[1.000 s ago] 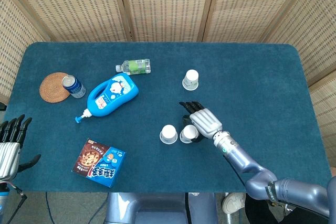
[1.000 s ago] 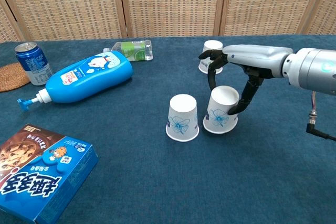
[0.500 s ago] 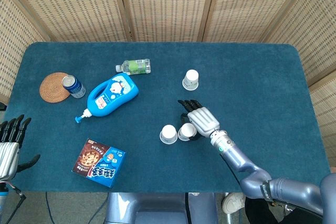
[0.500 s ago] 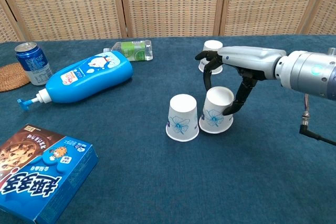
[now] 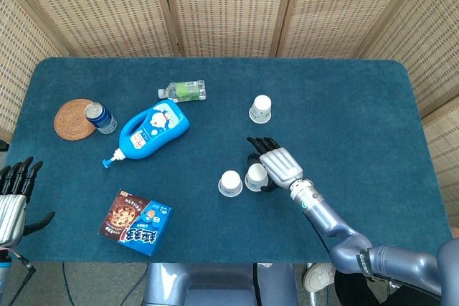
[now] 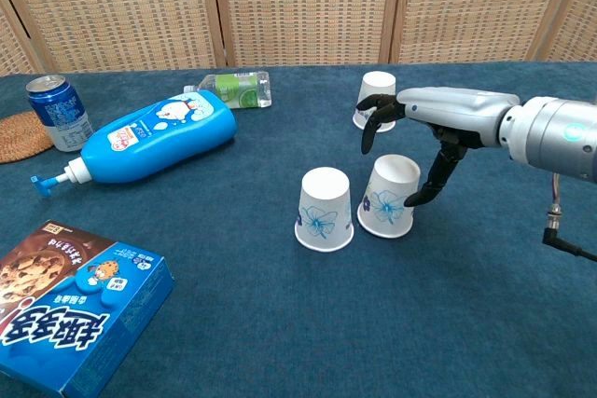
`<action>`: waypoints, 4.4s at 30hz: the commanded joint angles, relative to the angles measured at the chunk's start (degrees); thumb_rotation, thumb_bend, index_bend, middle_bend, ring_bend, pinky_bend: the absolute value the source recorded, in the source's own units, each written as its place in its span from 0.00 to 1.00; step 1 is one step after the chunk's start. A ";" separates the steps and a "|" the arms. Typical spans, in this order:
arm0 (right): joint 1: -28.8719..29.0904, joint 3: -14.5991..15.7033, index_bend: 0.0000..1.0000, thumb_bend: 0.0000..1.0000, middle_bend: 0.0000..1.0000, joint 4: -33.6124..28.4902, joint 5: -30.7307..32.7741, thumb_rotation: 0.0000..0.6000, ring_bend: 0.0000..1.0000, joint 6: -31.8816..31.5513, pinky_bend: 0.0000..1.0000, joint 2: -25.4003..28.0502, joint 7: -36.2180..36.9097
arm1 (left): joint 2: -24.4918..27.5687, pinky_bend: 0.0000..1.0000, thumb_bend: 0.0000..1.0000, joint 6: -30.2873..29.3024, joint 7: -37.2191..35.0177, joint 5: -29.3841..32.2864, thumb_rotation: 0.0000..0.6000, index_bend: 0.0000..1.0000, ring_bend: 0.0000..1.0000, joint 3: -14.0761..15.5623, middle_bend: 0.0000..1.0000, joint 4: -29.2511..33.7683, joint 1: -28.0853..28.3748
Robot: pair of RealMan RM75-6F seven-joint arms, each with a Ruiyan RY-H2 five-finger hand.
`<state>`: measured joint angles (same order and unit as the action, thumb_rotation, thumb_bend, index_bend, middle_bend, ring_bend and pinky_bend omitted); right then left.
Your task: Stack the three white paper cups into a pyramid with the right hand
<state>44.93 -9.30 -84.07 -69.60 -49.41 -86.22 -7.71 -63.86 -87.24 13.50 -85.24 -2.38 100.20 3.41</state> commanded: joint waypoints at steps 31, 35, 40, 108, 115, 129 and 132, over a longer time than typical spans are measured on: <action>-0.61 -6.01 0.29 0.12 0.00 -5.77 13.00 1.00 0.00 -7.23 0.07 10.99 -13.84 | 0.44 0.02 0.22 -0.82 -0.99 -0.40 1.00 0.00 0.00 -0.33 0.00 0.00 -0.18; 1.54 -7.35 0.30 0.12 0.00 -2.63 16.64 1.00 0.00 -4.62 0.08 10.10 -14.47 | 0.31 0.02 0.22 -1.08 -0.84 -0.18 1.00 0.00 0.00 -0.61 0.00 -0.13 -0.18; 4.27 -8.33 0.30 0.12 0.00 2.95 19.17 1.00 0.00 -1.33 0.08 7.53 -13.67 | -0.09 0.02 0.22 -1.22 -0.59 0.35 1.00 0.00 0.00 -1.00 0.00 -0.61 -0.13; 25.76 -8.86 0.48 0.13 0.02 72.21 6.57 1.00 0.00 29.38 0.13 -27.37 13.22 | -3.98 0.02 0.23 2.96 0.85 5.46 1.00 0.00 0.00 -2.43 0.00 -5.58 2.79; 25.10 -8.92 0.57 0.13 0.08 71.83 5.39 1.00 0.00 28.20 0.15 -27.13 14.46 | -3.87 0.02 0.23 2.78 0.48 5.01 1.00 0.01 0.00 -2.26 0.00 -5.46 2.79; 21.52 -10.49 0.58 0.13 0.08 58.04 5.10 1.00 0.00 19.07 0.15 -19.27 11.55 | -2.94 0.02 0.23 2.17 -0.12 3.55 1.00 0.01 0.00 -1.52 0.00 -4.18 2.46; 19.62 -11.10 0.58 0.13 0.08 50.44 6.41 1.00 0.00 16.33 0.15 -15.51 7.86 | -2.65 0.02 0.23 2.03 -0.20 3.08 1.00 0.01 0.00 -1.27 0.00 -3.77 2.36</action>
<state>66.70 -19.49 -26.53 -64.38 -29.65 -105.91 3.74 -66.56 -85.17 13.33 -82.08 -3.71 96.36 5.80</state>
